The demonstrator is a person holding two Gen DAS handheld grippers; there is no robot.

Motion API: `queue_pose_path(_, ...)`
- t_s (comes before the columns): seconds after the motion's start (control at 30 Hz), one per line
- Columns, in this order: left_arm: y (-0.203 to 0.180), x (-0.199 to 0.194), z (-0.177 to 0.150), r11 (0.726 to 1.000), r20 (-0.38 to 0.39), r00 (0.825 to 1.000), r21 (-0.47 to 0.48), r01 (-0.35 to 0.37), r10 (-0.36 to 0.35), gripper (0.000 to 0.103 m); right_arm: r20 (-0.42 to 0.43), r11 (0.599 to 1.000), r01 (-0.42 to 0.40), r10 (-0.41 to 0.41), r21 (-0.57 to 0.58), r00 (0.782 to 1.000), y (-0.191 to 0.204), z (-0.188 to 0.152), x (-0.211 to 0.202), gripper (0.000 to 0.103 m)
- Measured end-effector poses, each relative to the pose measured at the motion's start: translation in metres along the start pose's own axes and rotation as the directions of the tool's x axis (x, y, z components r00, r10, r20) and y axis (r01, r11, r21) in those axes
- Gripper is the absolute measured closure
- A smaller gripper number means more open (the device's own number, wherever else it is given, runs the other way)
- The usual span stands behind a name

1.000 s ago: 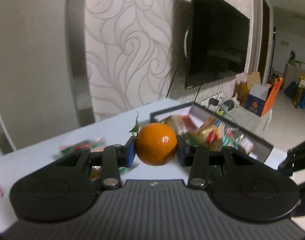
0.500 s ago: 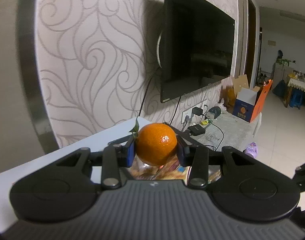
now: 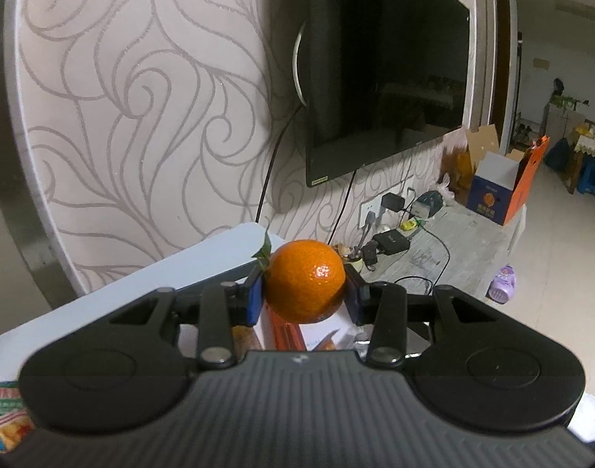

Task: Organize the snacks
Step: 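Lift and carry the orange and the small white item toward the box, then lower the orange into the box and open the left gripper while the right gripper releases the white item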

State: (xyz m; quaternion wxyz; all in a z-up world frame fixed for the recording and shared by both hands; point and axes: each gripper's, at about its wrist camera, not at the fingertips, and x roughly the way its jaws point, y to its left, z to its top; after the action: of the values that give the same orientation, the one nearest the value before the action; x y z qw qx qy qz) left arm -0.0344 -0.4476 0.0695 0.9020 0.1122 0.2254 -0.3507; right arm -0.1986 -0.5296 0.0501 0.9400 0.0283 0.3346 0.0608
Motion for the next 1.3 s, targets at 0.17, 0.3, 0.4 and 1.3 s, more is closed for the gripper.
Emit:
queue_pose_path(0.17,-0.002,0.014,0.001,1.000,-0.023,1.000,0.001,-0.015,0.015,0.058,-0.004,1.000,0.004,-0.004,0.012,1.000,-0.008,-0.003,-0.002,0.084)
queue_pose_path(0.3,-0.001,0.021,0.001,1.000,-0.033,0.999,0.001,-0.030,0.030,0.058,-0.007,1.000,0.006,-0.006,0.017,1.000,-0.012,-0.004,-0.002,0.084)
queue_pose_path(0.4,-0.001,0.025,0.001,0.999,-0.045,0.998,-0.002,-0.036,0.035,0.058,-0.008,1.000,0.007,-0.007,0.018,1.000,-0.012,-0.004,-0.004,0.084)
queue_pose_path(1.3,0.019,-0.050,0.014,0.997,0.124,0.990,-0.040,-0.064,0.069,0.036,-0.018,1.000,0.000,0.000,0.007,1.000,-0.016,0.006,0.016,0.084)
